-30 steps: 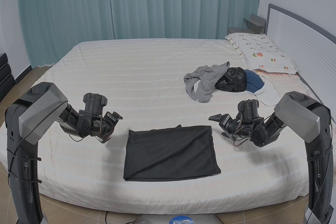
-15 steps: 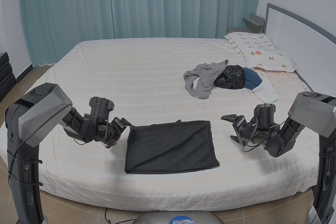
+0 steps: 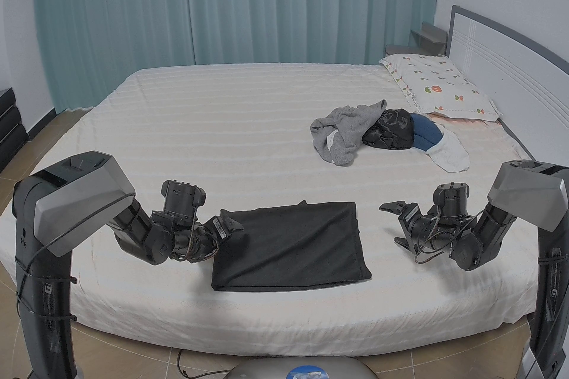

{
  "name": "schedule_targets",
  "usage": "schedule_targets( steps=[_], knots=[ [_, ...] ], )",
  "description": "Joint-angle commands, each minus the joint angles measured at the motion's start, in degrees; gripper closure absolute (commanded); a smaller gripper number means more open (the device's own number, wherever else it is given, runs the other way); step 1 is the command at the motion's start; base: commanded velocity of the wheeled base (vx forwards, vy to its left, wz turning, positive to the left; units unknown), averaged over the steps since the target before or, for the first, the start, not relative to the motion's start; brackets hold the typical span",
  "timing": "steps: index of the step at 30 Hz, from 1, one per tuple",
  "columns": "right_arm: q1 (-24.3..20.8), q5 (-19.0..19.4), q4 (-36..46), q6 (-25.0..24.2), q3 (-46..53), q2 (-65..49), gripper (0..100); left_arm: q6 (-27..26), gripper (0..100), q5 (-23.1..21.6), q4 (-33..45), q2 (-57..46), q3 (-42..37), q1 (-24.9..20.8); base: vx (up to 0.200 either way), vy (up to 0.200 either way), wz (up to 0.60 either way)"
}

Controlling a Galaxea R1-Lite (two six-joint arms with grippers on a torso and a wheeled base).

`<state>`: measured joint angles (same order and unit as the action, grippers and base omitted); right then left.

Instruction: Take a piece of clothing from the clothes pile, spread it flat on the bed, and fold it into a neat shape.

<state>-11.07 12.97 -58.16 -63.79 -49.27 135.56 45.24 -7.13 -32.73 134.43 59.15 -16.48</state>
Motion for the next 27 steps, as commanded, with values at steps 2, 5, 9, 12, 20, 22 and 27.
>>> schedule_targets(
  steps=[2, 5, 9, 12, 20, 22, 27],
  knots=[
    [-0.01, 0.12, -0.02, -0.10, 0.14, 0.23, 0, -1.91, 0, -0.16, -4.36, 0.57, -3.69, -0.22, 0.000, 0.000, 0.00],
    [-0.01, 0.12, -0.11, -0.10, 0.14, 0.23, 0, -2.00, 0, -0.16, -5.76, 0.93, -4.04, -0.39, 0.000, 0.000, 0.00],
    [-0.09, 0.21, -0.11, -0.10, 0.06, 0.23, 0, -2.00, 0, -0.16, -6.12, 1.37, -3.60, -0.48, 0.000, 0.000, 0.00],
    [-0.09, 0.21, -0.02, -0.10, 0.06, 0.23, 0, -1.91, 0, -0.16, -6.12, 1.63, -3.25, -0.48, 0.000, 0.000, 0.00],
    [-0.09, 0.12, -0.02, -0.10, -0.03, 0.32, 0, -1.73, 0, 0.19, -7.70, 3.39, -1.05, -0.83, 0.000, 0.000, 0.00],
    [-0.09, 0.21, -0.02, -0.10, -0.03, 0.32, 0, -1.73, 0, 0.45, -7.70, 3.83, -0.53, -1.27, 0.000, 0.000, 0.00],
    [-0.09, 0.21, -0.02, -0.10, -0.12, 0.32, 0, -1.73, 0, 0.80, -7.61, 4.27, 0.18, -1.27, 0.000, 0.000, 0.00]
  ],
)
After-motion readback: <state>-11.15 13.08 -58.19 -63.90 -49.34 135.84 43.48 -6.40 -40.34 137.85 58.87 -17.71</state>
